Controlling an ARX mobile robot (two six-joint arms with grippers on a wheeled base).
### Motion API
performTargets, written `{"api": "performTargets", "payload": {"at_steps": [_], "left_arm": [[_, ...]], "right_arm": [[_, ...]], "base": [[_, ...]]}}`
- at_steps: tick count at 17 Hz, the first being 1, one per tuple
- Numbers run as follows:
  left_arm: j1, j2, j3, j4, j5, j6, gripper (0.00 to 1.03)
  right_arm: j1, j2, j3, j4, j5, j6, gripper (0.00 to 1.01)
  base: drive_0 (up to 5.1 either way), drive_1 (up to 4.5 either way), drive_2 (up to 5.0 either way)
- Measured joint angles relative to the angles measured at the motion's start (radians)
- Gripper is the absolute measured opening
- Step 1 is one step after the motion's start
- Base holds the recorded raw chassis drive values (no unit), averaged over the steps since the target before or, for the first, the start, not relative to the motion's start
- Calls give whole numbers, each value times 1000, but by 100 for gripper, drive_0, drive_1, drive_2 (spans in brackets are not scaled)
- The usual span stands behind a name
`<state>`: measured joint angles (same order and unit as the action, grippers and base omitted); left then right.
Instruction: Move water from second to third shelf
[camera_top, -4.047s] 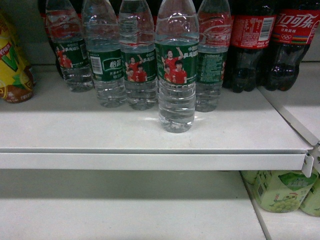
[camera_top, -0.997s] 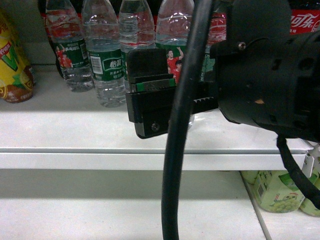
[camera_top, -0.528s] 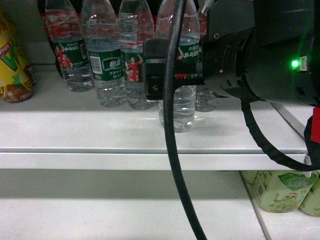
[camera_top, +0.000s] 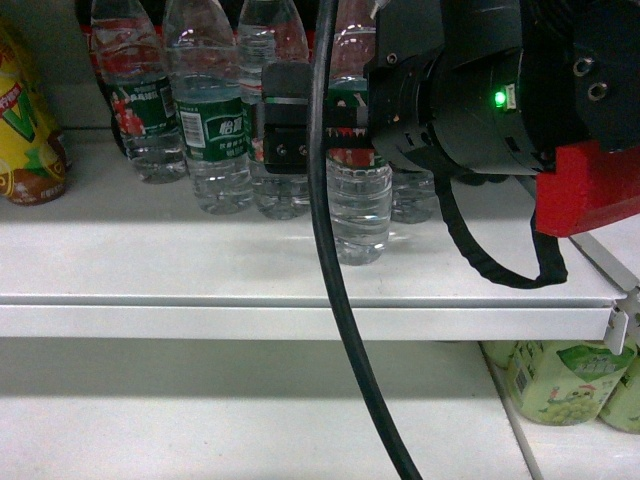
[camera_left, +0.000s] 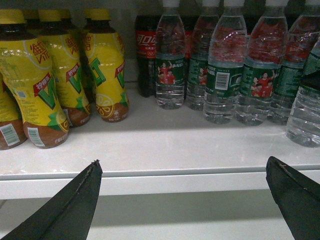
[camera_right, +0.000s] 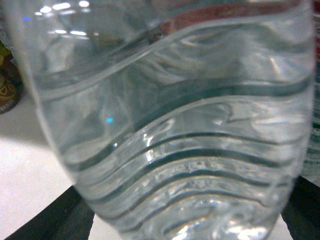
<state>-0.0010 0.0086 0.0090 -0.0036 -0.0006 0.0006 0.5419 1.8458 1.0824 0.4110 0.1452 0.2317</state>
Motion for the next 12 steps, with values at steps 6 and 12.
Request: {"api": "performTargets", "payload": {"at_steps": [6, 12], "left_arm": [[0, 0, 0, 0, 0, 0, 98], [0, 0, 0, 0, 0, 0, 98]], "right_arm": [[2, 26, 36, 2, 25, -21, 94], [10, 33, 38, 12, 41, -47, 50]], "base": [[0, 0, 0], [0, 0, 0]]}}
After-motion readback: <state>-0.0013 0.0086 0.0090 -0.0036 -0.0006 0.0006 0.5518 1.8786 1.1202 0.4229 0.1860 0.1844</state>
